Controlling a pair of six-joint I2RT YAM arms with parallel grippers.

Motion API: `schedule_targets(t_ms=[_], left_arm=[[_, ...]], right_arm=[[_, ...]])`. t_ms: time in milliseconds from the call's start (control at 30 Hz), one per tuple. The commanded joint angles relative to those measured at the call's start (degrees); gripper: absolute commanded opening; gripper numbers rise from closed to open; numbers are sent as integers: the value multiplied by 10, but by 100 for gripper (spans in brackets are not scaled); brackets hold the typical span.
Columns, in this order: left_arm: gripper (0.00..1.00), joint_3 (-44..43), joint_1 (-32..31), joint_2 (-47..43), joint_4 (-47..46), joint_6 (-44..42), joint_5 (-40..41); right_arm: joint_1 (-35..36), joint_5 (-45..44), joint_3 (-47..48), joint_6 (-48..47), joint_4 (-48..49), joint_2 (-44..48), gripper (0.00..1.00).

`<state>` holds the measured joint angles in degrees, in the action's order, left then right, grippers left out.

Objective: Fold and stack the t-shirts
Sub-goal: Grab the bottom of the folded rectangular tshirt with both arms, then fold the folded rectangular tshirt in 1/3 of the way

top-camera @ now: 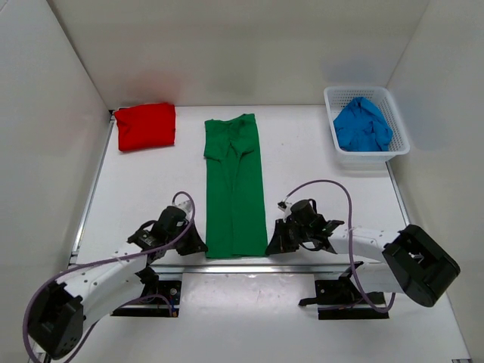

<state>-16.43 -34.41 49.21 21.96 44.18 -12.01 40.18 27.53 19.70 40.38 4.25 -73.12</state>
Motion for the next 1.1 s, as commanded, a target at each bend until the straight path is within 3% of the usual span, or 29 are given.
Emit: schedule_targets(t_ms=[0, 167, 400, 600, 700, 800, 867, 933, 967, 1000, 1033, 1067], left_arm=[[0, 11, 12, -46, 46, -15, -7], [0, 25, -26, -35, 31, -2, -22], [0, -10, -7, -2, 23, -15, -54], [0, -170, 96, 89, 24, -51, -110], [0, -254, 174, 183, 5, -79, -123], [0, -327, 219, 271, -31, -94, -130], [0, -409, 233, 376, -46, -103, -120], [20, -479, 239, 457, -64, -103, -123], [37, -527, 241, 509, -64, -103, -125], [40, -571, 247, 552, -61, -104, -138], [42, -586, 253, 570, -55, -102, -147], [51, -612, 257, 597, -55, -102, -153]], right_arm=[[-7, 13, -19, -18, -42, 41, 0], [7, 37, -25, -11, -67, 62, 0], [-5, 77, 24, -35, -95, 34, 0], [-72, 106, 201, -128, -214, -39, 0], [-127, 121, 324, -163, -251, -103, 0], [-183, 133, 413, -202, -265, -199, 0], [-210, 133, 512, -227, -281, -267, 0], [-240, 124, 592, -237, -292, -334, 3], [-244, 116, 647, -236, -303, -378, 20], [-254, 111, 686, -231, -304, -410, 30], [-260, 104, 709, -235, -313, -436, 31], [-263, 90, 736, -237, -321, -444, 32]])
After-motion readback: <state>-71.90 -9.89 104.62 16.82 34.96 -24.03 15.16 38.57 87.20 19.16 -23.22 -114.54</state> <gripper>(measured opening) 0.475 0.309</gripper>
